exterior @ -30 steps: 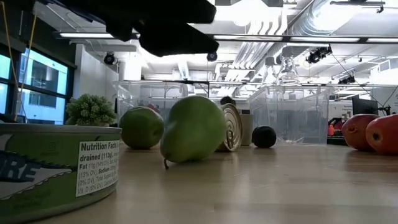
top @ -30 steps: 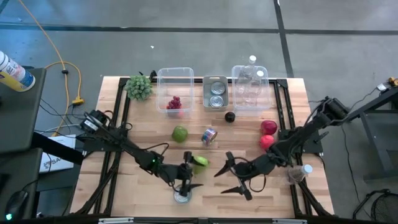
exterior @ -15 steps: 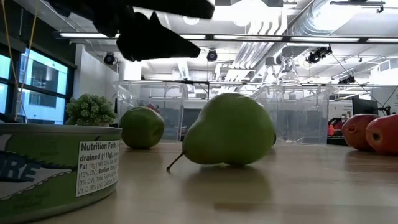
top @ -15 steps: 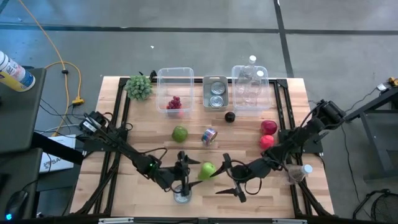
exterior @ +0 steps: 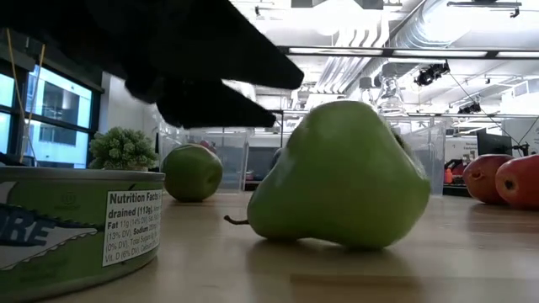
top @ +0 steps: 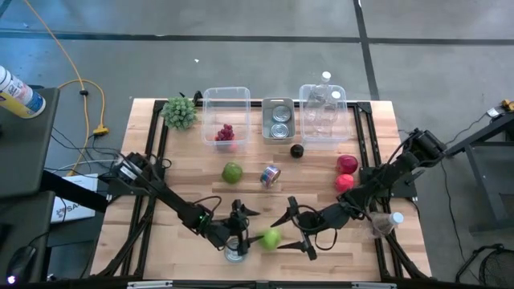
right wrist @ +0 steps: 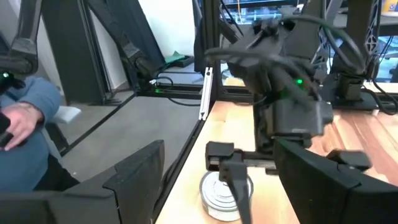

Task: Pick & Place Food Item
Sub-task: Put the pear into the left transparent bin

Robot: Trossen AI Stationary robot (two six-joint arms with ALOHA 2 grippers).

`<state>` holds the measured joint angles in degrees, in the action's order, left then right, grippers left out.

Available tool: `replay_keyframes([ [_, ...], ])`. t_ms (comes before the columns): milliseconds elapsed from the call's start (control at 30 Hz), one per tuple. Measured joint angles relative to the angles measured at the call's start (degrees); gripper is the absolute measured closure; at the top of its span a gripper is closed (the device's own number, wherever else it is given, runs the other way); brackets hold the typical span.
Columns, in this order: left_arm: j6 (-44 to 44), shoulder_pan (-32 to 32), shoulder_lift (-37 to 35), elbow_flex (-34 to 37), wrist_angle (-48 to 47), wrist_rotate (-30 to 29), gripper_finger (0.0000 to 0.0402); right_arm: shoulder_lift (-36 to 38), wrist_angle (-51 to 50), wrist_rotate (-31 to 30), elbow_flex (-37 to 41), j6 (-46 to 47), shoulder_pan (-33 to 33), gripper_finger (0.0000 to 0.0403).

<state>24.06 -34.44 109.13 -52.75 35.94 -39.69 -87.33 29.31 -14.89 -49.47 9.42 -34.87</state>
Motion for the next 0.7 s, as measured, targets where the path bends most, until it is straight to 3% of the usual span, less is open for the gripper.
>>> replay_keyframes([
  [267, -0.5, -0.4, 2.1, 0.0, 1.1, 5.2, 0.0029, 0.0, 1.0, 0.0, 0.0, 1.5, -0.4, 0.0114],
  [600, -19.4, -5.0, 2.2, 0.0, 8.0, 5.7, 0.0029, -0.1, 3.9, -0.3, -0.1, 2.5, -1.9, 0.0114],
  [700, -21.0, -5.5, 2.1, 0.0, 8.4, 6.9, 0.0029, -0.1, 3.9, -1.3, -0.1, 2.8, -2.0, 0.0114],
])
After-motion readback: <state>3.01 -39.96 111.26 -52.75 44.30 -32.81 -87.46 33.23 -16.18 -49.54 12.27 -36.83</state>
